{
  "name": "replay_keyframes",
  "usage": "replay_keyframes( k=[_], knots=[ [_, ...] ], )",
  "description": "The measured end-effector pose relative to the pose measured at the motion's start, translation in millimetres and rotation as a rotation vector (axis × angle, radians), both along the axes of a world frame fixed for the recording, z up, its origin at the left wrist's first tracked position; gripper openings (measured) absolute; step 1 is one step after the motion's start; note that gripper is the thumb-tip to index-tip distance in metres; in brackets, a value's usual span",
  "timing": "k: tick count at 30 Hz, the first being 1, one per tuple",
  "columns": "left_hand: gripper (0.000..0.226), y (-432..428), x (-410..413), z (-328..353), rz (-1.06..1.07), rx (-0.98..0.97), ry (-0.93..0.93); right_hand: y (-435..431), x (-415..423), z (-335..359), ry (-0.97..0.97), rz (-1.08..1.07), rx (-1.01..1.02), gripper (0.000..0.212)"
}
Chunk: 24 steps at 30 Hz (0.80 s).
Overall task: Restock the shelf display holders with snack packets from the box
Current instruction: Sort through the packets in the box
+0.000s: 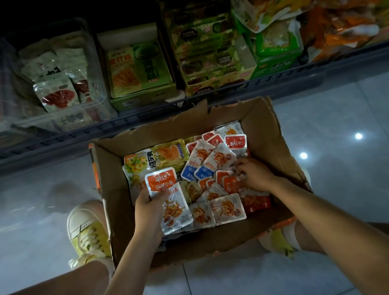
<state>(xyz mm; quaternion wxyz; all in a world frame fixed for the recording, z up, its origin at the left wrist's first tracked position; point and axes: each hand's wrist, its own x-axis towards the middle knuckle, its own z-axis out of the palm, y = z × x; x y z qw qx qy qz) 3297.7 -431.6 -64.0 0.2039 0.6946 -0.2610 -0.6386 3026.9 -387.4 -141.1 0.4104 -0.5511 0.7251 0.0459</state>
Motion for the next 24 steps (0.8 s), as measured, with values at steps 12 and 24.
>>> replay_keyframes(
  k=[12,24],
  knots=[
    [0.011,4.2,-8.8,5.2,-0.012,-0.014,0.013,11.7,10.8,30.1,0.058,-0.237,-0.244,0.019],
    [0.014,10.0,-13.1,31.8,-0.001,-0.102,0.063,11.3,32.7,111.4,-0.369,-1.037,-0.447,0.017]
  ],
)
